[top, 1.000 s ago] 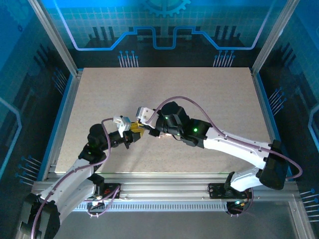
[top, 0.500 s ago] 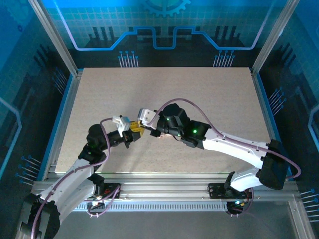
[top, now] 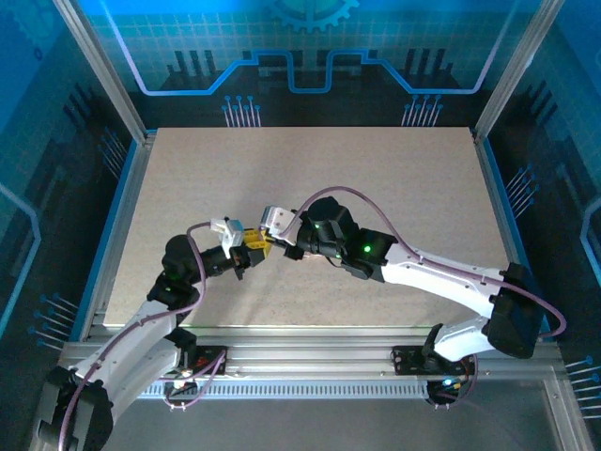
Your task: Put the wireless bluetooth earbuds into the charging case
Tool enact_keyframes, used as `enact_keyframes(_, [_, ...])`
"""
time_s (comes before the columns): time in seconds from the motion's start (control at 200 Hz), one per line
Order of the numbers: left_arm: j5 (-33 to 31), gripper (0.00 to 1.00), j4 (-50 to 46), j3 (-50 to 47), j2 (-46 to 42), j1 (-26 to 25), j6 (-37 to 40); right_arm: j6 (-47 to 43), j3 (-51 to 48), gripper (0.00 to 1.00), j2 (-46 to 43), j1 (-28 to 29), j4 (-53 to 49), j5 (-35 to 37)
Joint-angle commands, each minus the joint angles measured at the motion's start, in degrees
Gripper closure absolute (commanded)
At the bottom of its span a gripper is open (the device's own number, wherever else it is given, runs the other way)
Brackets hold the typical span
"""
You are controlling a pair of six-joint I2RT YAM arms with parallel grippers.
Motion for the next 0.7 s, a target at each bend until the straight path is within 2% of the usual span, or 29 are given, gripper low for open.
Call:
enact_keyframes(0.0, [1.34, 0.87, 4.35, 1.46, -0.87, -0.15, -0.57, 1.56, -1.00, 0.85, -1.17, -0.62, 0.02, -3.22])
enact_keyframes(0.695, [3.01, 0.87, 7.69, 1.56, -0.79, -0.15, -2.83, 6.35, -2.01, 0.86, -2.98, -2.63, 0.87, -11.85])
